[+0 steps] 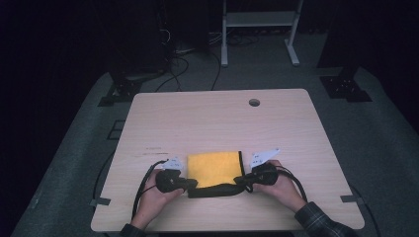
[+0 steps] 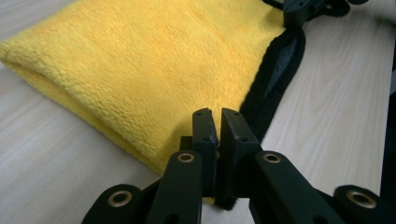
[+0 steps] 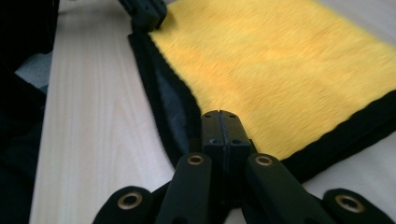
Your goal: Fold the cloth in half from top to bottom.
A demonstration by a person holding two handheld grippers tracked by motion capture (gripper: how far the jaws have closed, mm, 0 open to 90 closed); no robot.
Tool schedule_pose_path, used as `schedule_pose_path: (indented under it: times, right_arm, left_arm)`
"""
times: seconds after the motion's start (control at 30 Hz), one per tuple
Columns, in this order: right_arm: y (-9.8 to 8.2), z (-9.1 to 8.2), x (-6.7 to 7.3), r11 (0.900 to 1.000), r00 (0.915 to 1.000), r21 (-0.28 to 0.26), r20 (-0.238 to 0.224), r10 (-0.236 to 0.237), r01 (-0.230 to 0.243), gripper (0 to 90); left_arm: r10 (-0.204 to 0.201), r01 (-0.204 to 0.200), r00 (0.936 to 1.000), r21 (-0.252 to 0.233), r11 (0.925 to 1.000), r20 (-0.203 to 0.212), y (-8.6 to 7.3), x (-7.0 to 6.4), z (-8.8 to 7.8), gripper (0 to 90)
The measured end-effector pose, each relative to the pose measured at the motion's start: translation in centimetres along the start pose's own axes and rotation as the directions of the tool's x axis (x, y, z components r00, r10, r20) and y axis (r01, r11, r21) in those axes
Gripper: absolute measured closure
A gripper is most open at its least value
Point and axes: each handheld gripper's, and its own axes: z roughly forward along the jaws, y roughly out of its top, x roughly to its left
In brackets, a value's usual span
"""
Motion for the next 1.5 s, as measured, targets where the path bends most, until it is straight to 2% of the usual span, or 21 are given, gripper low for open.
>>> schedule_pose_path:
  times: [0.17,0.33,0.37,0.5,0.57,0.6,0.63,0.67,0.8,0.87,0.93,0.97,1.03,1.13,1.17,1.27,1.3,1.33,1.37,1.4,1.5]
  right_arm:
    - [-0.8,-0.2,0.8,1.000,0.9997,0.017,-0.010,-0.024,0.024,89.5]
    - [-0.8,0.0,1.1,0.998,0.9988,0.027,0.008,-0.049,0.048,89.3]
    - [-0.7,-0.1,1.1,0.998,0.9986,0.022,0.013,-0.052,0.052,86.8]
    - [-0.5,-0.8,0.9,0.998,0.9962,-0.034,0.064,-0.059,0.061,74.4]
    - [-0.5,-1.4,0.5,0.997,0.9946,-0.063,0.093,-0.044,0.050,68.3]
    - [-0.6,-1.6,0.3,0.996,0.9939,-0.079,0.106,-0.032,0.041,65.0]
    - [-0.6,-1.6,0.3,0.996,0.9939,-0.079,0.106,-0.032,0.041,65.0]
    - [-0.7,-2.1,-0.2,0.995,0.9916,-0.095,0.129,-0.010,0.023,59.6]
    - [-1.3,-2.9,-1.1,0.994,0.9822,-0.114,0.187,0.017,0.004,51.1]
    - [-1.4,-3.1,-1.3,0.993,0.9799,-0.120,0.198,0.029,-0.006,49.4]
    - [-1.9,-3.9,-1.8,0.992,0.9728,-0.124,0.228,0.043,-0.015,47.3]
    - [-1.9,-3.9,-1.8,0.992,0.9728,-0.124,0.228,0.043,-0.015,47.3]
    - [-2.5,-4.7,-2.2,0.992,0.9663,-0.122,0.250,0.061,-0.031,46.4]
    - [-3.2,-5.7,-2.6,0.992,0.9581,-0.119,0.274,0.082,-0.051,45.3]
    - [-3.2,-5.7,-2.6,0.992,0.9581,-0.119,0.274,0.082,-0.051,45.3]
    - [-4.1,-6.8,-3.1,0.988,0.9476,-0.134,0.300,0.110,-0.073,45.3]
    - [-4.7,-7.4,-3.3,0.987,0.9411,-0.136,0.313,0.127,-0.088,45.3]
    - [-5.1,-7.9,-3.4,0.986,0.9357,-0.135,0.326,0.135,-0.095,45.2]
    - [-5.1,-7.9,-3.4,0.986,0.9357,-0.135,0.326,0.135,-0.095,45.2]
    - [-5.4,-8.2,-3.6,0.986,0.9319,-0.134,0.335,0.139,-0.099,45.0]
    - [-6.7,-9.2,-4.0,0.985,0.9161,-0.122,0.369,0.157,-0.119,43.3]
  left_arm:
    - [0.014,-0.014,0.9999,0.020,0.9997,-0.007,-0.6,-0.5,0.1,84.0]
    - [0.029,-0.028,0.9993,0.022,0.9994,-0.024,-0.5,-0.7,0.1,81.0]
    - [0.029,-0.028,0.9993,0.022,0.9994,-0.024,-0.5,-0.7,0.1,77.4]
    - [0.012,-0.014,0.9982,-0.048,0.9988,-0.059,-0.4,-0.4,-1.1,58.1]
    - [0.010,-0.014,0.9972,-0.059,0.9982,-0.074,-0.4,-0.3,-1.4,48.3]
    - [0.003,-0.012,0.9944,-0.082,0.9966,-0.105,-0.6,0.0,-1.9,44.7]
    - [0.003,-0.012,0.9944,-0.082,0.9966,-0.105,-0.6,0.0,-1.9,41.4]
    - [-0.005,-0.008,0.9886,-0.087,0.9962,-0.151,-0.9,0.3,-2.5,39.4]
    - [-0.038,0.016,0.9774,-0.105,0.9944,-0.208,-1.7,1.4,-3.7,31.2]
    - [-0.044,0.021,0.9750,-0.104,0.9944,-0.218,-2.0,1.7,-4.0,28.7]
    - [-0.072,0.048,0.9663,-0.102,0.9936,-0.247,-2.9,2.5,-4.7,23.7]
    - [-0.072,0.048,0.9663,-0.102,0.9936,-0.247,-2.9,2.5,-4.7,22.5]
    - [-0.083,0.061,0.9573,-0.087,0.9943,-0.277,-3.8,3.2,-5.4,20.3]
    - [-0.103,0.078,0.9479,-0.093,0.9926,-0.302,-4.6,3.7,-6.0,18.6]
    - [-0.103,0.078,0.9479,-0.093,0.9926,-0.302,-4.6,3.7,-6.0,18.1]
    - [-0.114,0.092,0.9421,-0.084,0.9922,-0.315,-5.4,4.1,-6.4,16.9]
    - [-0.108,0.092,0.9353,-0.064,0.9937,-0.337,-5.9,4.5,-6.5,16.0]
    - [-0.109,0.096,0.9325,-0.056,0.9938,-0.344,-6.2,4.6,-6.5,15.8]
    - [-0.109,0.096,0.9325,-0.056,0.9938,-0.344,-6.2,4.6,-6.5,15.7]
    - [-0.115,0.106,0.9306,-0.043,0.9934,-0.348,-6.5,4.8,-6.5,15.7]
    - [-0.111,0.107,0.9245,-0.033,0.9938,-0.365,-7.0,5.0,-6.5,10.8]
